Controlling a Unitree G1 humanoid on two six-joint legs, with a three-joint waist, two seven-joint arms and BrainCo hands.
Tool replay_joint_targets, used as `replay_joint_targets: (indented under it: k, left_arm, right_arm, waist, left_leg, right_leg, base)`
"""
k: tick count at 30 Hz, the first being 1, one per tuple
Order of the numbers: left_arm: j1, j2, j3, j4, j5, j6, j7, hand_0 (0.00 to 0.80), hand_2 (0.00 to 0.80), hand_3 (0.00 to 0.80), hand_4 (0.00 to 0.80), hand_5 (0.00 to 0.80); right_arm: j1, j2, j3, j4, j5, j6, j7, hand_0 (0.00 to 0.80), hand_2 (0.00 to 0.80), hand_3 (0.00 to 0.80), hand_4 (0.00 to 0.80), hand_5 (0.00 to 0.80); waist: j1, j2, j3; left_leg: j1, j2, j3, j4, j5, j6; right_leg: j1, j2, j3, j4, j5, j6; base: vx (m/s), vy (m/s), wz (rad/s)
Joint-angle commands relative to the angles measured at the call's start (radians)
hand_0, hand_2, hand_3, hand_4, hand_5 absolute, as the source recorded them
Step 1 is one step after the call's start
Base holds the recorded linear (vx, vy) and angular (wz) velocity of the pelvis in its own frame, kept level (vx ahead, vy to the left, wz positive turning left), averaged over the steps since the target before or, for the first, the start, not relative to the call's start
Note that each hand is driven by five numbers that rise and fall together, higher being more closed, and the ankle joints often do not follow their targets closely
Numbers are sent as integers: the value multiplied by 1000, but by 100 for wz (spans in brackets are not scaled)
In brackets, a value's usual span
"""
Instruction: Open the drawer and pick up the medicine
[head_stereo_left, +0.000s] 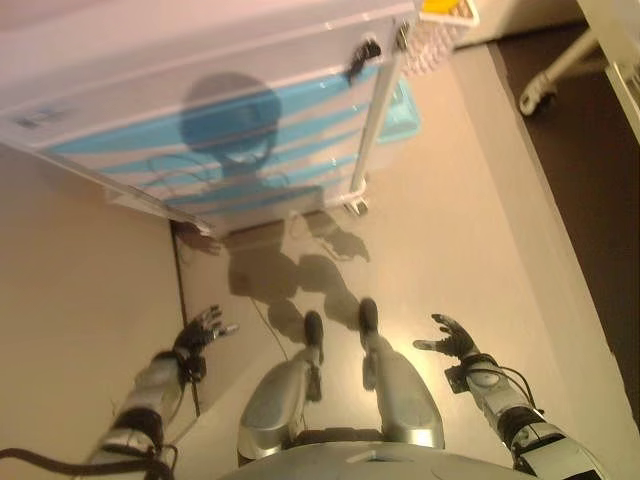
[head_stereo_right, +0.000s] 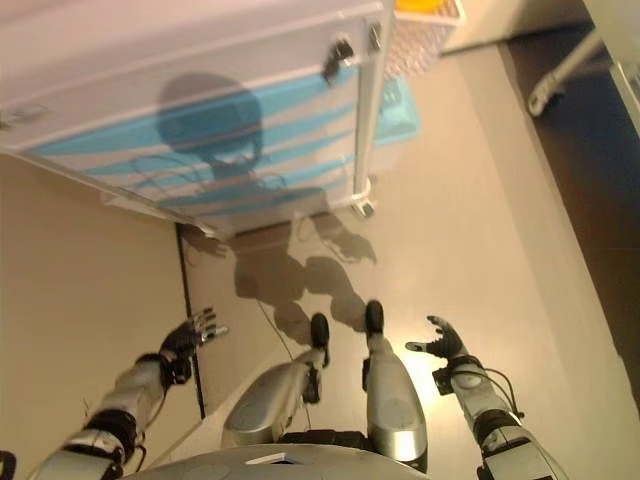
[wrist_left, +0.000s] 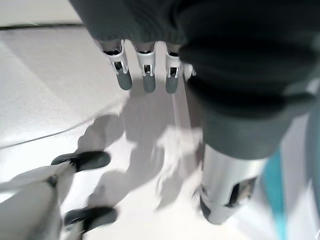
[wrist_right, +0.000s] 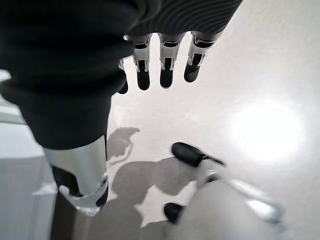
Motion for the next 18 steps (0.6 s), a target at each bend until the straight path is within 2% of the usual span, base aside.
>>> replay_joint_targets:
  k: [1,4,7,9,13,18]
  left_arm:
    - [10,-25,-6,72,11,-85,17,0,0,0,0,0]
    - [34,-79,-32,134,52,-93,-35,0,0,0,0,0]
    - [42,-112,-84,195,142,-125,-48,0,0,0,0,0]
    - [41,-132,-93,227,112,-111,-64,0,0,0,0,0]
    - [35,-154,-56,274,99,-74,-63,0,0,0,0,0]
    - [15,-157,-65,298,152,-69,-74,0,0,0,0,0]
  right_arm:
    - [63,24,-30,35,124,7,72,0,0,0,0,0]
    - [66,51,-45,79,123,23,106,0,0,0,0,0]
    - [66,71,-32,92,111,37,110,0,0,0,0,0]
    - [64,82,-29,101,101,49,113,0,0,0,0,0]
    - [76,115,-20,118,51,48,96,0,0,0,0,0]
    - [85,133,-2,123,9,55,67,0,0,0,0,0]
  waist:
    - [36,-30,-128]
    - [62,-46,-184]
    - [70,-65,-226]
    - [72,-74,-247]
    - [69,-93,-283]
    - [53,-95,-310]
  left_leg:
    - [-54,3,-58,19,-37,-64]
    - [-28,2,-82,15,-41,-69]
    - [-13,0,-83,28,-55,-68]
    - [-1,-3,-83,43,-73,-65]
    - [22,-10,-78,67,-105,-58]
    - [58,-3,-67,32,-106,-50]
  right_leg:
    - [-4,50,-28,116,-118,-8]
    - [41,47,-63,88,-122,-12]
    - [70,46,-75,71,-122,-12]
    - [87,47,-75,65,-127,-12]
    - [112,47,-63,68,-136,-10]
    - [128,58,-44,60,-138,-6]
  base:
    - [17,-89,46]
    - [12,-73,42]
    - [2,-52,33]
    - [12,-23,8]
    - [40,-14,3]
    - [25,-3,-6]
